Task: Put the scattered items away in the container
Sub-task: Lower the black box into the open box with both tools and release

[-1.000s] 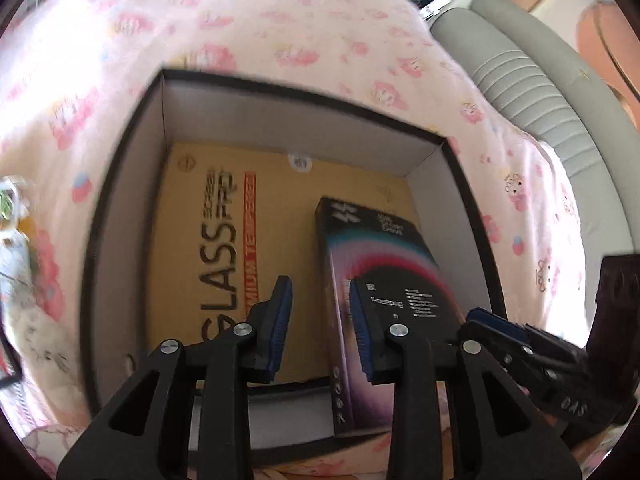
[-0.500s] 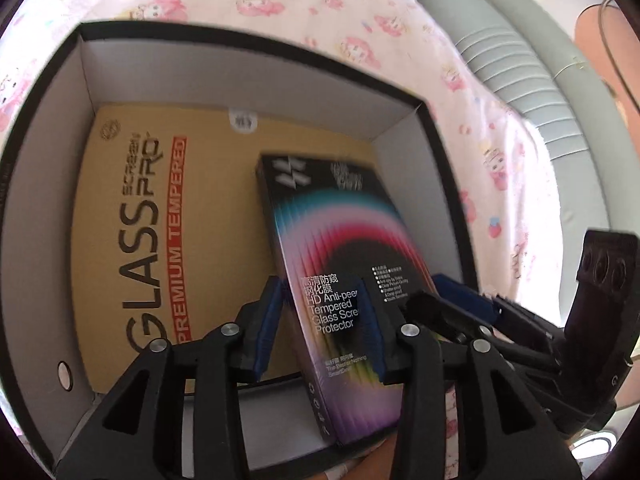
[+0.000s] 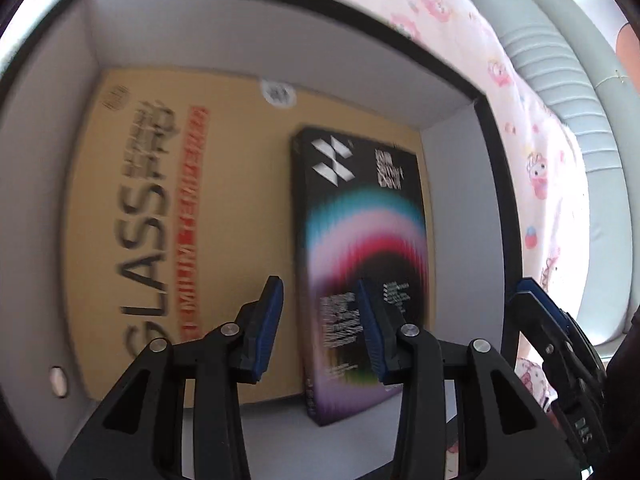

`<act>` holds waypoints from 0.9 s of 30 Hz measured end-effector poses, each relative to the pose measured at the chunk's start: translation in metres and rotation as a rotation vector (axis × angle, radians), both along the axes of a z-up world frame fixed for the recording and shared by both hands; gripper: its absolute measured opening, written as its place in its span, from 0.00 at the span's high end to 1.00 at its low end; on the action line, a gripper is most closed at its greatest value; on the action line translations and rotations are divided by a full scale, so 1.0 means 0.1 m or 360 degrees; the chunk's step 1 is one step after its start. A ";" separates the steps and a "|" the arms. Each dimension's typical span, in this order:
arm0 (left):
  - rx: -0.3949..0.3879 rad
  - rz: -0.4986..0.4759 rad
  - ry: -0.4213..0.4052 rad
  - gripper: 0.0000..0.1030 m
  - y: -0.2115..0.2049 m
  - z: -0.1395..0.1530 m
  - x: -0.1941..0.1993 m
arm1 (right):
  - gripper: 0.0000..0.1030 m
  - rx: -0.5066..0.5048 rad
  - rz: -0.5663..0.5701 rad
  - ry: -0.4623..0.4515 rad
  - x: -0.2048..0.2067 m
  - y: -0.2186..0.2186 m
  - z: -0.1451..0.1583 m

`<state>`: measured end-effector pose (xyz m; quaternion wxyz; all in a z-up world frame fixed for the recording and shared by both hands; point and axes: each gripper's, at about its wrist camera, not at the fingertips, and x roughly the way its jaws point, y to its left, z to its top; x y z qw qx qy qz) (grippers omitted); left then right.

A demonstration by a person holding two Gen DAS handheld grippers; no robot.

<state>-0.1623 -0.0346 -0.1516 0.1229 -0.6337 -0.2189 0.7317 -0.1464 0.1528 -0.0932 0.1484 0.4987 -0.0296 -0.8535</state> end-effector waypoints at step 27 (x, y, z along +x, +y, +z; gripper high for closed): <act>-0.0255 -0.0051 0.0760 0.46 0.06 1.43 1.05 | 0.57 0.0052 -0.0115 0.0290 0.48 0.01 0.54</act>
